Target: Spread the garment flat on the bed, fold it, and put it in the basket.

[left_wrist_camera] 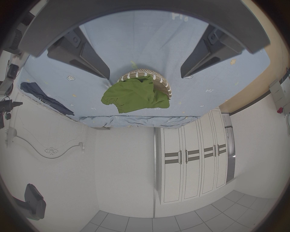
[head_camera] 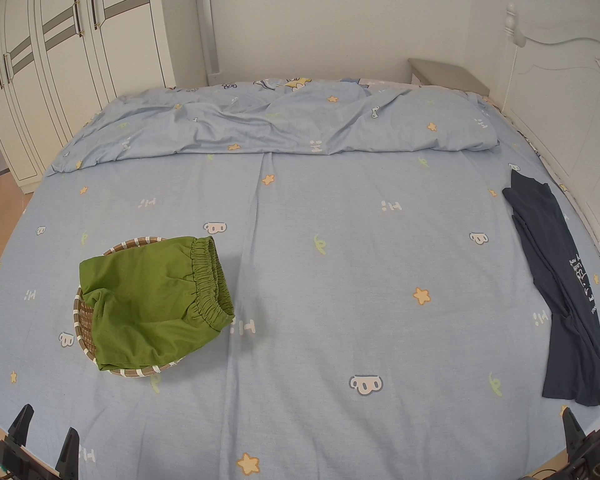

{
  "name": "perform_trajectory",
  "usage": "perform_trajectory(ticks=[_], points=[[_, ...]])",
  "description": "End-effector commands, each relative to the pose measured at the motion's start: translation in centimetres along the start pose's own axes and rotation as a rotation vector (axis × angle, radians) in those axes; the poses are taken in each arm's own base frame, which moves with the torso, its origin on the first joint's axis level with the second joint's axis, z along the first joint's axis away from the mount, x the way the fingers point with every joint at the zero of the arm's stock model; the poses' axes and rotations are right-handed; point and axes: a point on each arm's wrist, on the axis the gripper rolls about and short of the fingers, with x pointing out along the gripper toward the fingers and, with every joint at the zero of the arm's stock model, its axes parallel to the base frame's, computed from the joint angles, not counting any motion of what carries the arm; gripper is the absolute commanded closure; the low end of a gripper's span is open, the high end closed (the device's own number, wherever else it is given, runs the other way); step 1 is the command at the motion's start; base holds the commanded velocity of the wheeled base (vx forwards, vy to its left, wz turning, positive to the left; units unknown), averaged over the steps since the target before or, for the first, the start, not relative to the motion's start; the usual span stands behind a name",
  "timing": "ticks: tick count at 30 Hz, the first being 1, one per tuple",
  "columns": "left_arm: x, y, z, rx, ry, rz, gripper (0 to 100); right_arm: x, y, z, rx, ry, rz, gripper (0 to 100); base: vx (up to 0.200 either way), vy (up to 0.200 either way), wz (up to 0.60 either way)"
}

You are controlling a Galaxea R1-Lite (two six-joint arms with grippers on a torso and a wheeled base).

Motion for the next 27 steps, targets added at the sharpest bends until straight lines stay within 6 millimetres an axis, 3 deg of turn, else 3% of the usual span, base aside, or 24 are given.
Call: perform_trajectory(ticks=[1,5,10,27], points=[[0.02,0.0,-0.5,-0.005,0.006,-0.001,0,0.18,-0.22,-0.59,0.194,-0.084,-0.024,0,0.0,0.0,0.0],[0.02,-0.01,-0.5,-0.003,0.006,-0.001,0,0.98,-0.14,-0.67,0.17,-0.203,0.006,0,0.0,0.0,0.0],[0.02,-0.01,-0.5,-0.005,0.006,-0.002,0,1.04,0.19,-0.89,-0.084,-0.197,0.128,0,0.0,0.0,0.0],[0.03,-0.02,-0.53,0.007,0.006,-0.01,0,1.09,0.11,-1.21,-0.027,-0.195,0.095,0,0.0,0.0,0.0]])
